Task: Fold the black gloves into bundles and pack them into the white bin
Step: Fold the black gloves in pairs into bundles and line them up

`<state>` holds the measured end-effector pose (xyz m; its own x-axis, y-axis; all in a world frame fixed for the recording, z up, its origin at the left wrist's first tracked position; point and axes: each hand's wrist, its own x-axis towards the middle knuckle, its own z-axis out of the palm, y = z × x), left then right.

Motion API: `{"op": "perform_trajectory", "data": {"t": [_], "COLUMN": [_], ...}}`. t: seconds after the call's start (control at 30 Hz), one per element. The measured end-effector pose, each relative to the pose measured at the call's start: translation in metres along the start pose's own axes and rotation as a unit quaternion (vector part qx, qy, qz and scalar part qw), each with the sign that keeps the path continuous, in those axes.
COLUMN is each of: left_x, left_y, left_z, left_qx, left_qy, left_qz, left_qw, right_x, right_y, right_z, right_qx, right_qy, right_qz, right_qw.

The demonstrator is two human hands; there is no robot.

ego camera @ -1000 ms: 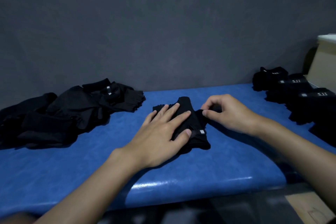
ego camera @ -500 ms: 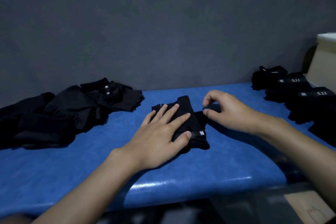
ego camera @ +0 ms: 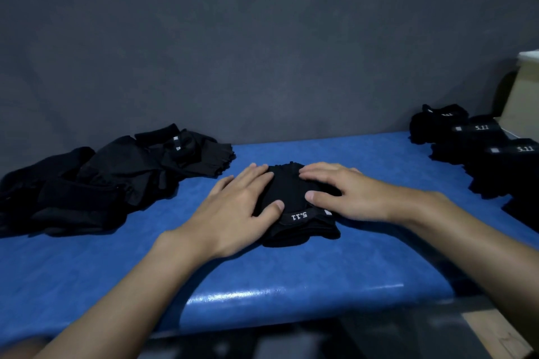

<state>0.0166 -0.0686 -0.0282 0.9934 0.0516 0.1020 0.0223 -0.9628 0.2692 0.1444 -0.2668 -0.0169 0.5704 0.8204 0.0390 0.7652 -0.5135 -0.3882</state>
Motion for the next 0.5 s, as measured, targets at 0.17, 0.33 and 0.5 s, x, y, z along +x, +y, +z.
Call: {"op": "perform_trajectory", "data": {"t": [0.17, 0.33, 0.5], "left_x": [-0.002, -0.002, -0.002], "left_y": [-0.004, -0.004, -0.008], "left_z": [-0.002, -0.002, 0.0], "left_qx": [0.053, 0.059, 0.047], "left_qy": [-0.029, -0.046, -0.039], "left_qz": [0.0, 0.005, 0.012], "left_qw": [0.998, 0.997, 0.998], "right_x": [-0.004, -0.009, -0.019], "right_y": [0.001, -0.001, -0.01], "right_z": [0.001, 0.0, -0.007], "right_qx": [-0.081, -0.064, 0.049], "right_qy": [-0.088, -0.073, 0.074], "right_qz": [0.022, 0.023, -0.054], "right_qw": [0.993, 0.995, 0.995]}}
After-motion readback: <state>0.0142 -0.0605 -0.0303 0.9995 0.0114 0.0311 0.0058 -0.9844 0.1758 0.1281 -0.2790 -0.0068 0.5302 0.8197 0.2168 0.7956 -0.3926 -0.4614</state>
